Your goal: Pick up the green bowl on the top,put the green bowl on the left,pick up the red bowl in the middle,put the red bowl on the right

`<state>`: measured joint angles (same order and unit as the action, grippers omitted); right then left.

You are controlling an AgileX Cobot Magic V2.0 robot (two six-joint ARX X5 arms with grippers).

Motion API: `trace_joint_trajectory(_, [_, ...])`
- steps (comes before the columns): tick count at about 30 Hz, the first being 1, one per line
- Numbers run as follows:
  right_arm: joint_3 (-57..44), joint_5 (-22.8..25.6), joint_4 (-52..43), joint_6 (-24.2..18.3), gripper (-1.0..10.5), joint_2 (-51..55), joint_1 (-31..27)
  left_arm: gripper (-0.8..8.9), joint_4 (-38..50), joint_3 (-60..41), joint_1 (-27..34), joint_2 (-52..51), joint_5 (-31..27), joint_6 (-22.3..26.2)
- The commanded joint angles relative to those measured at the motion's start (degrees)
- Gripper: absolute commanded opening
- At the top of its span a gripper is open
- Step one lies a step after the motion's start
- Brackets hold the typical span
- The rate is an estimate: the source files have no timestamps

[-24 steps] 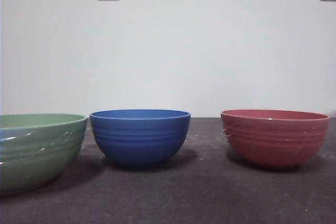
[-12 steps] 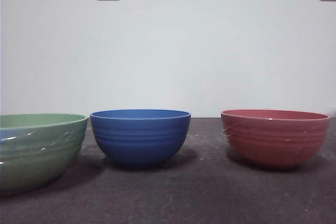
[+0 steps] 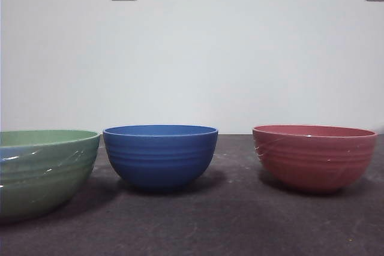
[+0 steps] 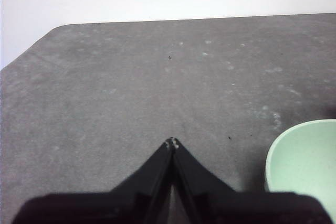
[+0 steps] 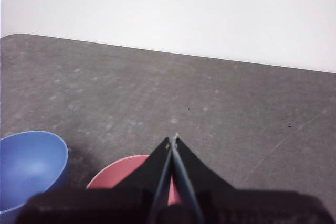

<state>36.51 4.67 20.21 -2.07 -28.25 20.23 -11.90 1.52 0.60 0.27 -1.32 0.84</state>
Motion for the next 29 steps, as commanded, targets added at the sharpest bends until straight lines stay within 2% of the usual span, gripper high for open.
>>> trace_joint_trajectory(1, [-0.3, 0.2, -0.2, 0.7, 0.0, 0.1, 0.0, -0.04, 0.1, -0.8, 0.2, -0.2, 0.1, -0.3])
trace_joint_trajectory(14, [-0.3, 0.2, -0.2, 0.7, 0.0, 0.1, 0.0, -0.04, 0.1, -0.8, 0.2, -0.2, 0.1, -0.3])
trace_joint_trajectory(17, [-0.5, 0.7, 1.5, -0.6, 0.0, 2.0, -0.2, -0.04, 0.1, -0.8, 0.2, -0.2, 0.1, -0.3])
trace_joint_trajectory(21, [-2.7, 1.2, 5.9, -1.0, 0.0, 9.9, -3.9, -0.04, 0.1, -0.8, 0.2, -0.2, 0.1, -0.3])
trace_joint_trajectory(27, [-15.9, 1.2, 1.6, 1.5, 0.0, 20.5, -12.9, -0.04, 0.1, -0.8, 0.2, -0.2, 0.1, -0.3])
trace_joint_trajectory(29, [-20.3, -1.2, 0.1, 2.0, 0.0, 22.3, -14.7, -0.04, 0.1, -0.8, 0.2, -0.2, 0.1, -0.3])
